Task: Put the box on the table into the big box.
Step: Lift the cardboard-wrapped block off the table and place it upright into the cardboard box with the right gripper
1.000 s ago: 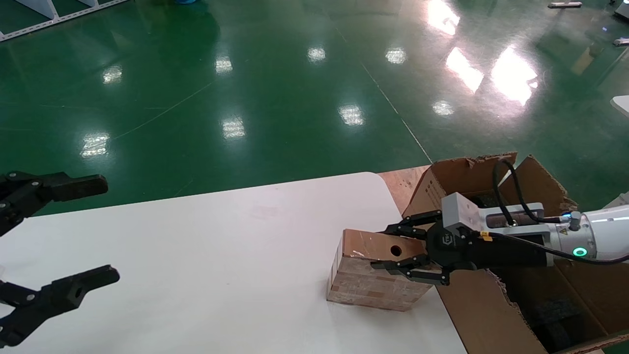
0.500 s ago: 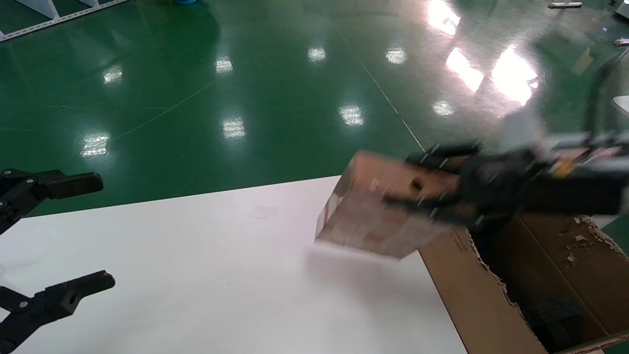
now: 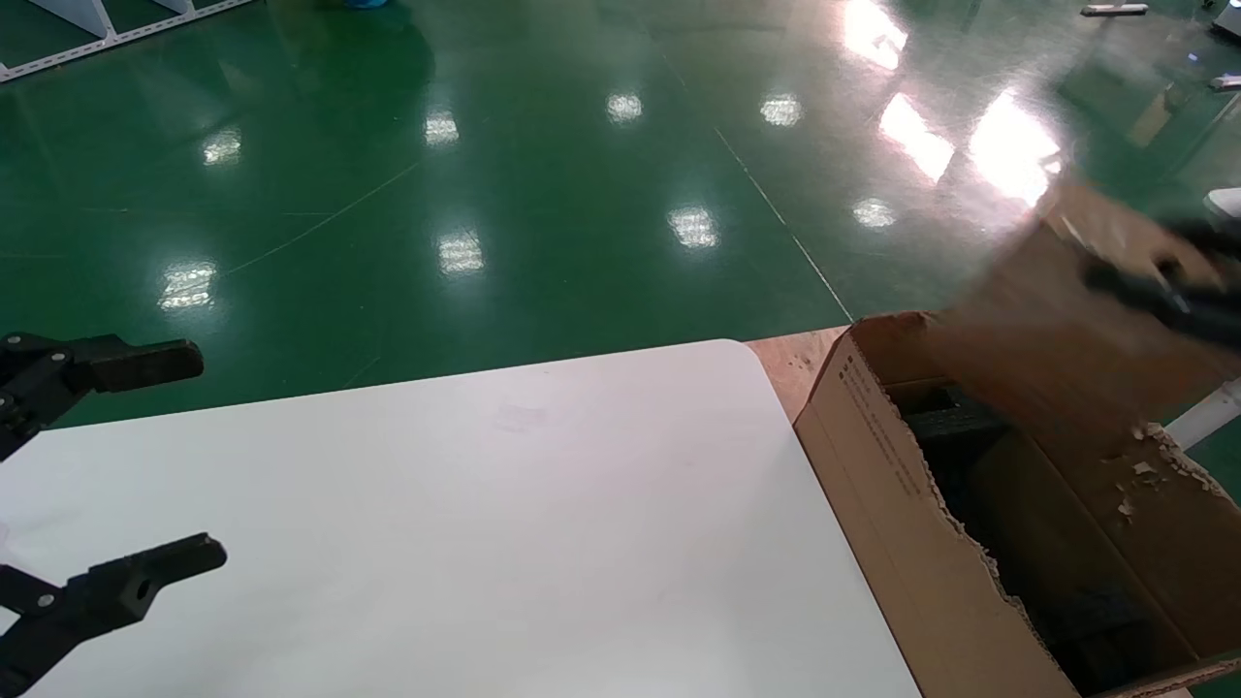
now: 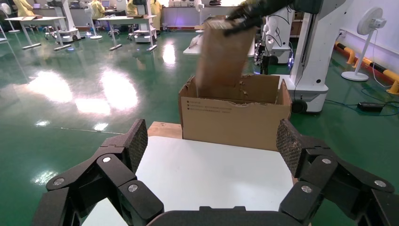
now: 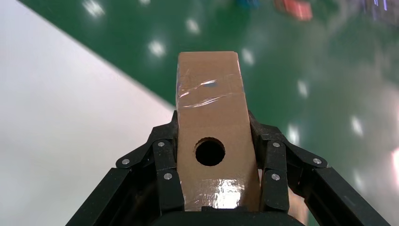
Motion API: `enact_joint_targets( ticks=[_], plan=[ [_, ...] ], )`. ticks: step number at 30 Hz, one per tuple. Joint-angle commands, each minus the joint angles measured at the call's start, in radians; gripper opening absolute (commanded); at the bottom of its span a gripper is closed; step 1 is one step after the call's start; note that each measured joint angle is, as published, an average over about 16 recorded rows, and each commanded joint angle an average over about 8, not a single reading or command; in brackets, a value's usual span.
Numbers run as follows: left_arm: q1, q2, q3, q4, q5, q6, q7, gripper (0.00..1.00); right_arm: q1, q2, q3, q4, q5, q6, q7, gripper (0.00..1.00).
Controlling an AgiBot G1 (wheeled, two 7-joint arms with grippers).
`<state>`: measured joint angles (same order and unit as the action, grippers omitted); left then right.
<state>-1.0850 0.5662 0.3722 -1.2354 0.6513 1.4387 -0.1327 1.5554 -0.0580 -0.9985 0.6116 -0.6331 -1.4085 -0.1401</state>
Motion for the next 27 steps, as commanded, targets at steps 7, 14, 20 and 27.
enact_joint_targets(
  ticks=[7,14,20,27],
  plan=[
    [0.0,0.0,0.0,0.0,0.0,0.0,0.0,1.0,-0.134,0.003,-0.095,-0.165,0.112,0.058,-0.025,0.0],
    [0.0,0.0,0.0,0.0,0.0,0.0,0.0,1.0,-0.273,-0.076,-0.121,-0.308,0.304,0.054,-0.091,0.0],
    [0.0,0.0,0.0,0.0,0.0,0.0,0.0,1.0,-0.393,-0.131,-0.106,-0.404,0.433,0.036,-0.134,0.0],
    [0.0,0.0,0.0,0.0,0.0,0.0,0.0,1.0,-0.513,-0.177,-0.075,-0.497,0.535,0.016,-0.156,0.0]
  ],
)
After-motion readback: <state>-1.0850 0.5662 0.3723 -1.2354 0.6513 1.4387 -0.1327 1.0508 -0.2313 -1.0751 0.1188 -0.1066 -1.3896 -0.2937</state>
